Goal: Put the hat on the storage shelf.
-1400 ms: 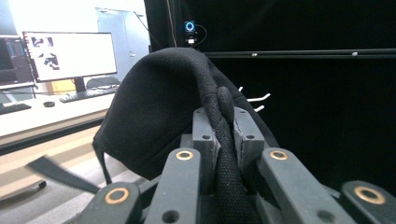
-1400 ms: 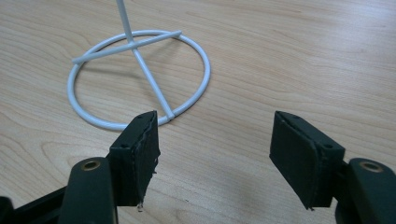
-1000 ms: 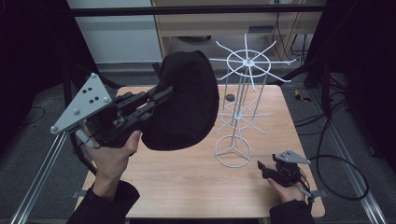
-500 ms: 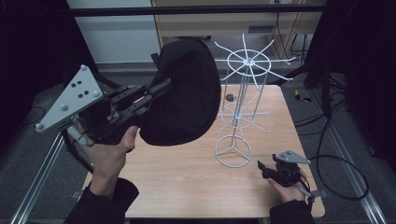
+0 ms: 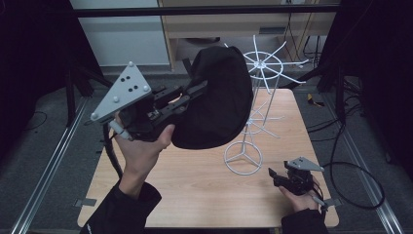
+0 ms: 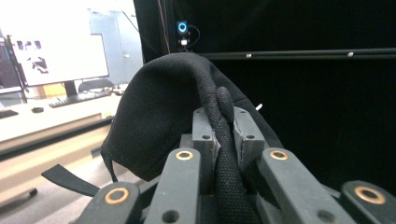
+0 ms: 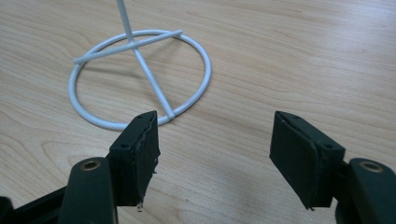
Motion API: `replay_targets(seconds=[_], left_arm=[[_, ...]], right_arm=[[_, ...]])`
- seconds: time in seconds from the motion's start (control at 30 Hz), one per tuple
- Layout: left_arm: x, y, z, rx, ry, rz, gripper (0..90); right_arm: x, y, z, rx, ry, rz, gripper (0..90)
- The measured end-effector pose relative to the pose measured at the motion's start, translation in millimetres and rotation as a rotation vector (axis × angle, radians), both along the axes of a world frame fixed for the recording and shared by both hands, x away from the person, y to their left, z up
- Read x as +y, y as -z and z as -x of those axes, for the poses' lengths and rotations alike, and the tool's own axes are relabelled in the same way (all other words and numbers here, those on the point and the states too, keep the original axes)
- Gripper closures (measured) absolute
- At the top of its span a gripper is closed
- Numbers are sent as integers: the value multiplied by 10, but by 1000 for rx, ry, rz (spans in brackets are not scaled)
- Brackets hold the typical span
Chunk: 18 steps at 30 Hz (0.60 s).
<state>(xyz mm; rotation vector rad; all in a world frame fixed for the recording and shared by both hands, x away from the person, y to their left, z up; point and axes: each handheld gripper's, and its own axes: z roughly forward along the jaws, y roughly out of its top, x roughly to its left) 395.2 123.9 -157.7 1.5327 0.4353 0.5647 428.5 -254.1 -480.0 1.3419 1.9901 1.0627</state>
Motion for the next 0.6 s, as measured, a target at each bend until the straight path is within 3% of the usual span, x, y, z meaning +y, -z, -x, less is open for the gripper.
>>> replay_targets(seconds=[0.3,0.6], left_arm=[[13,309,-145,69,-13,-33,807],[46,708,-318,156,-42,-84,794]], right_arm=[[7,2,1,2,1,2,328],[11,5,-2,3,-3,7,328]])
